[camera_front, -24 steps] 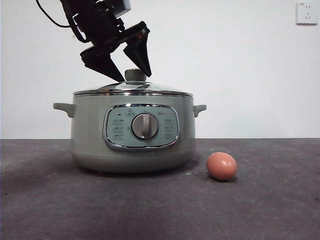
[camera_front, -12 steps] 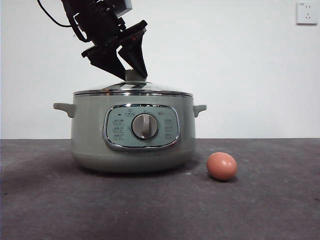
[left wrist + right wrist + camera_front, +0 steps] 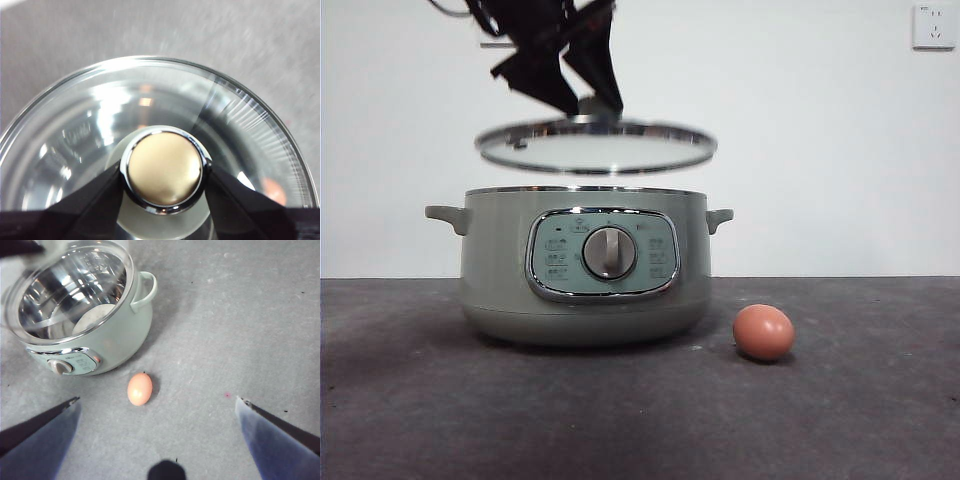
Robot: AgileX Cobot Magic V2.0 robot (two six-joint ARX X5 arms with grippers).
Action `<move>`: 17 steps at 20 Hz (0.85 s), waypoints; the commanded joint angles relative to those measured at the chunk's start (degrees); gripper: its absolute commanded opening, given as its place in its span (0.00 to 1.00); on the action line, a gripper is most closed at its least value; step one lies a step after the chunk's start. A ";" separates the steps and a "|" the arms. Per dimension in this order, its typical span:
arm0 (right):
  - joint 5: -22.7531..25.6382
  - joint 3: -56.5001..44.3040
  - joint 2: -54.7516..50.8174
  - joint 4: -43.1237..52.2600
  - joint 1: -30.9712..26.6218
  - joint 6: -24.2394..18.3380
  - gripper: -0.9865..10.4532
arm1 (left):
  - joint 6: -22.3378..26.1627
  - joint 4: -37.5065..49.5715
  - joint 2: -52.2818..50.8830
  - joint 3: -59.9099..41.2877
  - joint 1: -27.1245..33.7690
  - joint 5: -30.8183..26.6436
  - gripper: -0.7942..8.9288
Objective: Pick up the egg,open the lid,put the egg in the pot,close the lid
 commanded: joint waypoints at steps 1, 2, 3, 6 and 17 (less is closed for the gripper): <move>-0.20 0.15 1.16 0.79 0.11 0.44 0.68 | 0.13 0.87 -2.82 3.13 0.28 0.35 0.07; -0.20 0.17 2.01 0.85 0.20 0.46 0.68 | 0.09 0.87 -4.42 3.50 0.63 0.24 0.07; -0.20 0.17 2.99 0.92 0.61 0.48 0.67 | 0.07 0.83 -6.21 3.54 1.07 0.24 0.07; -0.22 0.17 7.45 2.49 3.87 0.44 0.63 | 0.15 -2.54 -12.98 3.54 3.89 0.24 0.07; 4.48 0.15 32.89 12.20 17.00 0.42 0.63 | 4.57 -21.27 -32.65 0.37 13.00 0.55 0.08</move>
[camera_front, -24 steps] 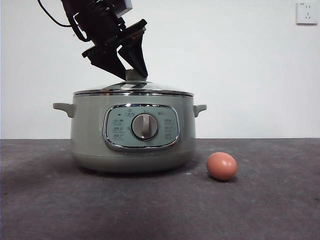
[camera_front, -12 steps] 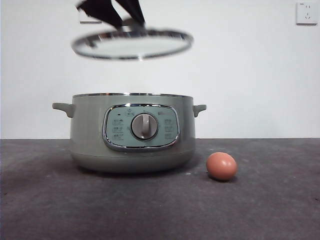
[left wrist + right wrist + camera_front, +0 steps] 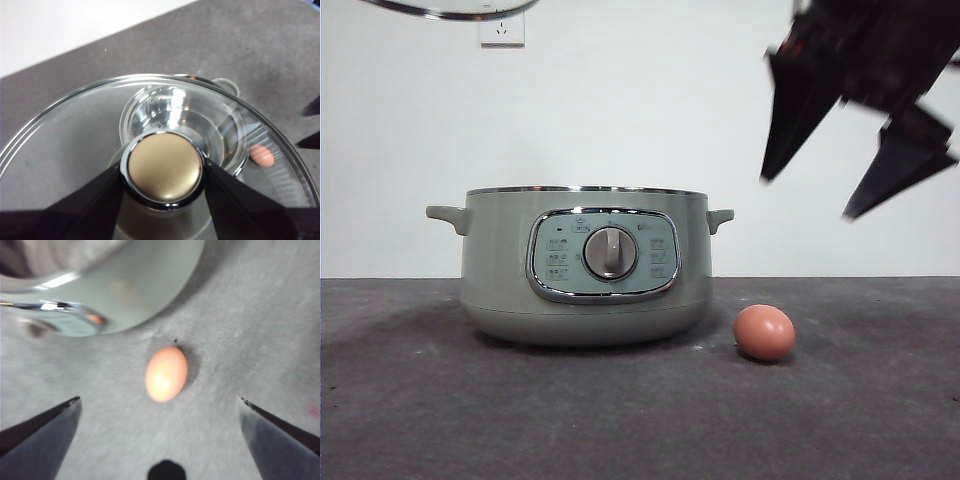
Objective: Pick up the egg,open the lid,put the egg in the pot,close the lid
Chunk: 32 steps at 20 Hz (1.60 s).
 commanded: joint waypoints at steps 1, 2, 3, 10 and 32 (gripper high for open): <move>0.31 0.04 3.43 1.79 1.09 -0.04 0.63 | 0.44 2.51 -5.68 -2.19 0.22 0.35 0.08; 0.37 0.04 5.07 2.67 1.49 -0.04 0.63 | -0.09 2.64 -8.63 -4.85 0.24 0.39 0.08; 0.39 0.04 6.32 3.30 1.92 -0.04 0.63 | -0.68 2.82 -11.15 -7.32 0.26 0.39 0.08; 5.05 0.04 13.25 7.02 4.83 0.42 0.63 | -2.60 1.27 -25.94 -19.91 0.33 -2.21 0.08; 6.82 0.04 15.89 7.76 5.90 4.52 0.07 | -3.50 -1.73 -29.99 -20.00 0.33 -2.21 0.07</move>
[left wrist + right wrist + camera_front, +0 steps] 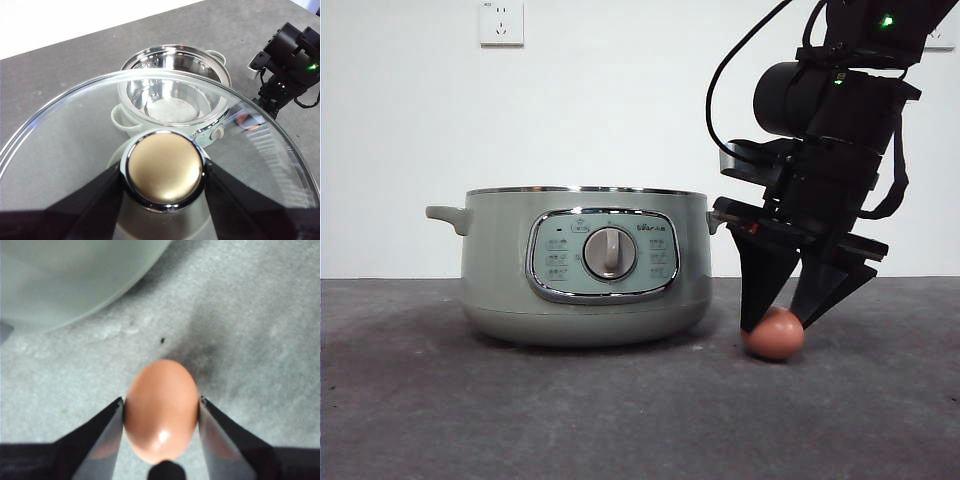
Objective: Pick up the egg,open the lid,put the egg in the pot,close the lid
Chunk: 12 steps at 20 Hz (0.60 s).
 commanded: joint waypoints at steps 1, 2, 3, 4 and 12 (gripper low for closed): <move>0.02 -0.07 -3.37 -1.49 0.09 0.61 0.07 | -0.15 2.47 -0.66 0.66 0.17 0.24 0.07; 0.02 -0.07 -5.40 -2.08 0.09 0.63 0.07 | -0.15 2.47 -0.66 0.66 0.17 0.26 0.07; 0.00 -0.07 -7.74 -2.56 0.09 0.74 0.07 | -0.15 2.47 -0.66 0.66 0.17 0.26 0.07; 0.00 -0.04 -9.92 -2.82 0.09 1.07 0.07 | -0.13 2.47 -0.63 0.66 0.17 0.26 0.07; 0.02 12.70 -17.38 -2.16 2.82 1.31 0.07 | -0.13 2.45 -0.63 0.66 0.17 0.35 0.07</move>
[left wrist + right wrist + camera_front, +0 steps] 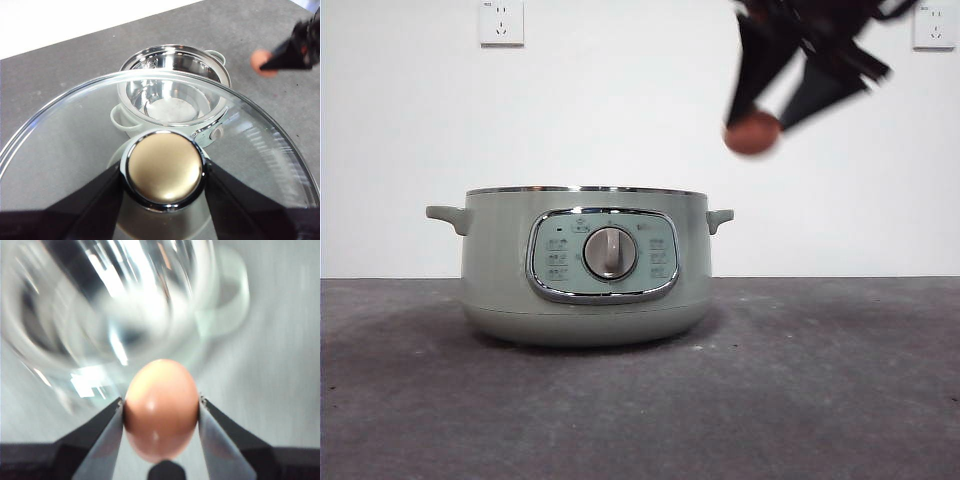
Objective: Pick up the egg,open the lid,put the egg in the pot,close the lid
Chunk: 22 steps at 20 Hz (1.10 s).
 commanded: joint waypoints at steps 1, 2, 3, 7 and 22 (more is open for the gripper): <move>0.00 6.03 2.49 1.46 1.81 0.00 0.07 | -0.13 2.43 -0.66 0.66 0.17 0.28 0.07; 0.00 9.62 4.48 1.49 2.64 -0.33 0.07 | -0.13 2.40 -0.66 0.66 0.17 0.31 0.07; 0.00 12.50 6.43 1.46 2.95 -0.52 0.07 | -0.13 2.36 -0.66 0.66 0.17 0.31 0.07; -0.02 24.35 17.31 0.55 4.72 -0.61 0.07 | -0.13 1.36 -0.66 0.66 0.17 0.31 0.07; 3.43 40.17 46.56 -5.40 9.77 -6.75 0.07 | -0.15 0.74 -0.66 0.66 0.15 1.77 0.07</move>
